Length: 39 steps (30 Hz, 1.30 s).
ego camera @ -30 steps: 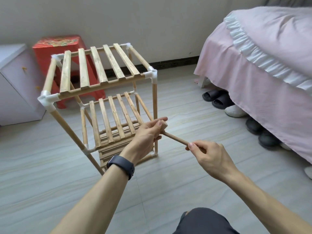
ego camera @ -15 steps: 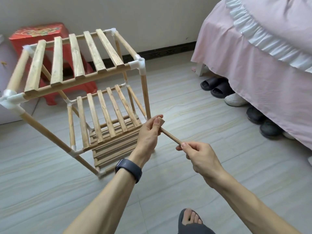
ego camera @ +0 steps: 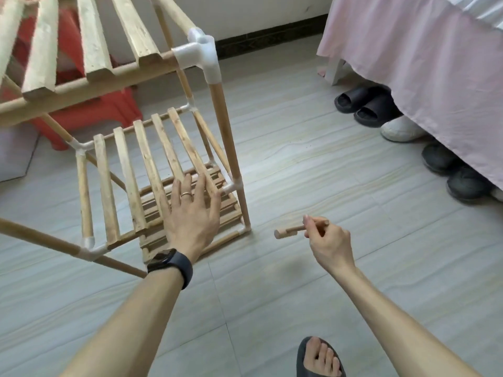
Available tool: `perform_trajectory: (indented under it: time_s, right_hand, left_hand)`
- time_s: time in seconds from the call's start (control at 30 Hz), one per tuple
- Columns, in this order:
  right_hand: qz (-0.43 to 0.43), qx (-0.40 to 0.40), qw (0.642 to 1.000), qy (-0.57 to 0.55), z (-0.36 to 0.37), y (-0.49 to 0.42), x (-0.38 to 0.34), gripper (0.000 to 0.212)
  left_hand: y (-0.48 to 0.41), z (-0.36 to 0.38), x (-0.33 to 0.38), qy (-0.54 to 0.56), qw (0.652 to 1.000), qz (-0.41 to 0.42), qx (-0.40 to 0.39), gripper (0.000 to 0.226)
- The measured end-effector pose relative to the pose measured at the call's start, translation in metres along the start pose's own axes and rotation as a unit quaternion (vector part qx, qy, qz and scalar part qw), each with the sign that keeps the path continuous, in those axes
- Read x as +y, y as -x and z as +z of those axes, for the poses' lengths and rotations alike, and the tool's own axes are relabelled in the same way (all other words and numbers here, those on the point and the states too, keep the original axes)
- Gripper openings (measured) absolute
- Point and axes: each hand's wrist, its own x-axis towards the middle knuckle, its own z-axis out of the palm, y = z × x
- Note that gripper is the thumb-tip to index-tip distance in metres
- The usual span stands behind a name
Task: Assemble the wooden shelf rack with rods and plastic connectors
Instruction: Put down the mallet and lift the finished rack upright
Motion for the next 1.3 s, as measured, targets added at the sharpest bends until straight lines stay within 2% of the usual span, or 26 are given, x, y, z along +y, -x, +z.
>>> perform_trajectory:
  time_s: [0.13,0.2,0.3,0.4,0.47,0.53,0.6,0.63,0.7,0.77,0.8,0.87,0.97,1.03,1.2,1.3]
  right_hand:
    - [-0.158,0.070,0.976,0.135,0.033,-0.011,0.033,0.038]
    - [-0.186,0.074,0.964,0.175,0.048,0.003,0.047,0.023]
    - [-0.221,0.043,0.949,0.222,0.055,0.013,0.056,0.020]
    - [-0.136,0.061,0.973,0.178,0.053,-0.012,0.046,0.023]
    - [-0.119,0.088,0.977,0.154,0.053,-0.014,0.045,0.021]
    - [-0.085,0.021,0.980,0.177,0.055,-0.005,0.051,0.017]
    - [-0.026,-0.045,0.979,0.198,0.054,-0.010,0.052,0.024]
    - [-0.017,-0.052,0.976,0.209,0.053,-0.021,0.052,0.027]
    - [-0.038,-0.018,0.977,0.209,0.046,-0.037,0.048,0.029]
    - [-0.090,0.034,0.982,0.161,0.045,-0.042,0.050,0.022]
    - [-0.100,0.035,0.982,0.156,0.046,-0.042,0.056,0.021]
    - [-0.083,-0.012,0.980,0.180,0.051,-0.038,0.076,0.035]
    - [-0.017,-0.142,0.955,0.260,0.055,-0.032,0.109,0.057]
    - [0.031,-0.191,0.928,0.318,0.057,-0.023,0.126,0.069]
    - [0.067,-0.183,0.910,0.367,0.066,-0.010,0.131,0.077]
    - [0.097,-0.190,0.878,0.428,0.068,-0.014,0.117,0.075]
  left_hand:
    - [0.006,0.023,-0.008,-0.037,0.997,0.029,0.065,0.071]
    - [0.003,0.028,-0.011,-0.052,0.995,0.032,0.084,0.073]
    - [0.003,0.031,-0.011,-0.062,0.992,0.046,0.099,0.076]
    - [0.003,0.036,-0.015,-0.071,0.991,0.045,0.107,0.075]
    - [0.001,0.042,-0.016,-0.082,0.988,0.044,0.126,0.074]
    - [0.001,0.043,-0.018,-0.086,0.987,0.045,0.129,0.072]
    - [0.001,0.043,-0.019,-0.094,0.986,0.051,0.130,0.070]
    - [0.000,0.041,-0.020,-0.100,0.985,0.049,0.131,0.070]
    - [0.002,0.041,-0.020,-0.095,0.986,0.049,0.125,0.072]
    - [0.001,0.043,-0.021,-0.090,0.985,0.051,0.137,0.072]
    - [0.000,0.044,-0.021,-0.092,0.985,0.053,0.139,0.072]
    - [0.000,0.046,-0.022,-0.091,0.985,0.054,0.136,0.072]
    - [-0.001,0.046,-0.022,-0.090,0.985,0.052,0.137,0.073]
    - [0.000,0.047,-0.022,-0.086,0.986,0.049,0.134,0.074]
    - [-0.001,0.048,-0.023,-0.092,0.988,0.045,0.114,0.075]
    - [-0.001,0.045,-0.022,-0.090,0.990,0.046,0.100,0.077]
